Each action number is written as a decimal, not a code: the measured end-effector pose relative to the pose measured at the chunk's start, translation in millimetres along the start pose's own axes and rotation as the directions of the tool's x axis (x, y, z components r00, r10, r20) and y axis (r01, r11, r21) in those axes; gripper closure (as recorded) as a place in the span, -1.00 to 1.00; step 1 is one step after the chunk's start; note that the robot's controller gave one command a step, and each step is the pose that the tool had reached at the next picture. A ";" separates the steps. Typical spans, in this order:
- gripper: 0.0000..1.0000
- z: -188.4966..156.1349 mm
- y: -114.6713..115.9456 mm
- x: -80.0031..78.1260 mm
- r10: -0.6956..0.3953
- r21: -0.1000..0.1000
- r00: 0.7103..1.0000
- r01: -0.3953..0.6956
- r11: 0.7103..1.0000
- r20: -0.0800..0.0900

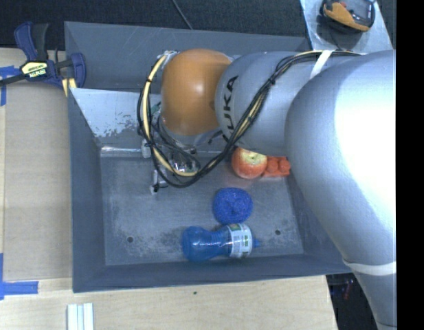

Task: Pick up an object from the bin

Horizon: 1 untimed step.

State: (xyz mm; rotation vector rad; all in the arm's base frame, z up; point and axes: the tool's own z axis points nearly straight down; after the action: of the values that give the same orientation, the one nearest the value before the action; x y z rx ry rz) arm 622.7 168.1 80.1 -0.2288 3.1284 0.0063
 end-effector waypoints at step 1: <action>1.00 10.4 44.3 -9.6 0.341 0.006 0.940 -0.341 0.940 -0.018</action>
Offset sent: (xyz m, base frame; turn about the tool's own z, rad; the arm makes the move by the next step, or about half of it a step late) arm 0.0000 0.0000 0.0000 0.0000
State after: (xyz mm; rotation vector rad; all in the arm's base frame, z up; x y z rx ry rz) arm 625.9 213.4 69.9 0.3177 3.1401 0.0011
